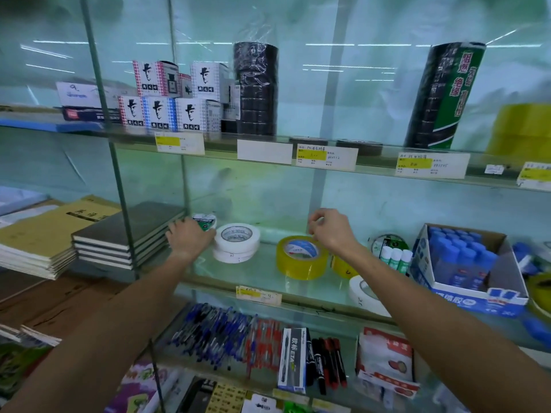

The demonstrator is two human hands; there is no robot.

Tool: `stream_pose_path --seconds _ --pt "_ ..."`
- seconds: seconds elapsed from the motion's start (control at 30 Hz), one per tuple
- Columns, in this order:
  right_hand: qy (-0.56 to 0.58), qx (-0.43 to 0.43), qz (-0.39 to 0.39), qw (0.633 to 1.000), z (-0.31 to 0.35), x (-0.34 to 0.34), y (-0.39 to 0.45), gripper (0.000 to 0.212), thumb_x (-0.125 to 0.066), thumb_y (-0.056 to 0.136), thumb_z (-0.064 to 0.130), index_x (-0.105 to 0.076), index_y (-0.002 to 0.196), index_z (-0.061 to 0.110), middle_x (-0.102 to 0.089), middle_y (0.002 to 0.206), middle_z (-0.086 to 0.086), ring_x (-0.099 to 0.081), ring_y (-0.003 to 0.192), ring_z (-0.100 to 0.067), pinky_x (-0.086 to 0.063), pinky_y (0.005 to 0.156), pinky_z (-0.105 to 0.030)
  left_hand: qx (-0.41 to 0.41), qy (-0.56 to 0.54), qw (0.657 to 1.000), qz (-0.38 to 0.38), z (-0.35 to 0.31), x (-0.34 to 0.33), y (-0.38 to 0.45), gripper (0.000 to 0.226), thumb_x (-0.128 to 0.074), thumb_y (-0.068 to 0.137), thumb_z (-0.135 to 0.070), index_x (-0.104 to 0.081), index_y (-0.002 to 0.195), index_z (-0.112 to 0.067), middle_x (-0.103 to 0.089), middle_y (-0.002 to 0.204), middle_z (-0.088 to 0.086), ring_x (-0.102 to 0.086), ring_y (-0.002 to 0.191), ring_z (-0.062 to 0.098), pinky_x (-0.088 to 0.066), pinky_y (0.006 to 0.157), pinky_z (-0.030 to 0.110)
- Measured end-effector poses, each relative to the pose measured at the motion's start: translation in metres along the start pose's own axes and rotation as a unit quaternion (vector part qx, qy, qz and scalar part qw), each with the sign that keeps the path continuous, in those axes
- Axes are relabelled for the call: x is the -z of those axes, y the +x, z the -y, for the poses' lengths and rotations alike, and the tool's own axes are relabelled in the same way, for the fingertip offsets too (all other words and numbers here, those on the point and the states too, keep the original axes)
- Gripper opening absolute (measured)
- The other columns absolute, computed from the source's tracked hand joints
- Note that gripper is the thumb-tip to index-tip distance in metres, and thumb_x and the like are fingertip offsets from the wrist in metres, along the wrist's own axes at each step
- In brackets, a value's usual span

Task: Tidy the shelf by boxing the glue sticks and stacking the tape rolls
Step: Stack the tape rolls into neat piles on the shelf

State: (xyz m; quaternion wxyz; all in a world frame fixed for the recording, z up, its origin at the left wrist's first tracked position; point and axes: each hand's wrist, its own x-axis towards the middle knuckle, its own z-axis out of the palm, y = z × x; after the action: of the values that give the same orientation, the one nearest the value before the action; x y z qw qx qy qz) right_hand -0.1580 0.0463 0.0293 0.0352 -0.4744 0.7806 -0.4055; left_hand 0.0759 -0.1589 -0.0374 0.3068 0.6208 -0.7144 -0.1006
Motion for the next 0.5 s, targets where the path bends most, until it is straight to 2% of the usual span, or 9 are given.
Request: stream_pose_path --seconds 0.1,0.23,0.37,0.5 --pt "-0.09 0.02 -0.035 0.995 -0.017 0.018 0.011 0.023 -0.048 0.087 0.01 -0.071 0.092 0.013 -0.072 0.09 -0.016 -0.065 0.09 -0.035 -0.054 0.079 -0.036 0.003 0.004 1.0 0.005 0.002 -0.002 0.004 0.074 -0.066 0.078 -0.055 -0.051 0.123 0.002 -0.048 0.133 0.028 -0.04 0.127 0.041 -0.031 0.106 0.048" --pt "-0.222 0.002 -0.062 0.973 -0.037 0.048 0.026 0.026 -0.048 0.087 0.009 -0.066 0.106 0.012 -0.064 0.11 -0.016 -0.06 0.099 -0.035 -0.048 0.08 -0.032 0.006 0.029 0.999 0.023 0.009 -0.004 0.009 0.077 -0.067 0.078 -0.056 -0.051 0.124 0.003 -0.046 0.135 0.029 -0.038 0.129 0.042 -0.03 0.108 0.048" --pt "-0.333 -0.065 -0.008 0.941 -0.046 0.079 0.029 0.032 -0.051 0.085 0.001 -0.06 0.114 0.009 -0.059 0.112 -0.014 -0.06 0.1 -0.032 -0.046 0.073 -0.032 -0.007 0.065 0.997 0.044 0.015 -0.006 0.014 0.078 -0.062 0.078 -0.064 -0.056 0.123 -0.001 -0.046 0.134 0.03 -0.038 0.129 0.042 -0.031 0.107 0.048" --pt "-0.414 -0.076 0.036 0.906 -0.06 0.089 0.026 0.035 -0.054 0.083 -0.001 -0.059 0.117 0.008 -0.059 0.116 -0.014 -0.06 0.105 -0.032 -0.048 0.083 -0.036 -0.014 0.091 0.994 0.055 0.016 -0.011 0.018 0.079 -0.056 0.078 -0.068 -0.057 0.124 -0.004 -0.042 0.138 0.03 -0.035 0.131 0.043 -0.028 0.109 0.051"
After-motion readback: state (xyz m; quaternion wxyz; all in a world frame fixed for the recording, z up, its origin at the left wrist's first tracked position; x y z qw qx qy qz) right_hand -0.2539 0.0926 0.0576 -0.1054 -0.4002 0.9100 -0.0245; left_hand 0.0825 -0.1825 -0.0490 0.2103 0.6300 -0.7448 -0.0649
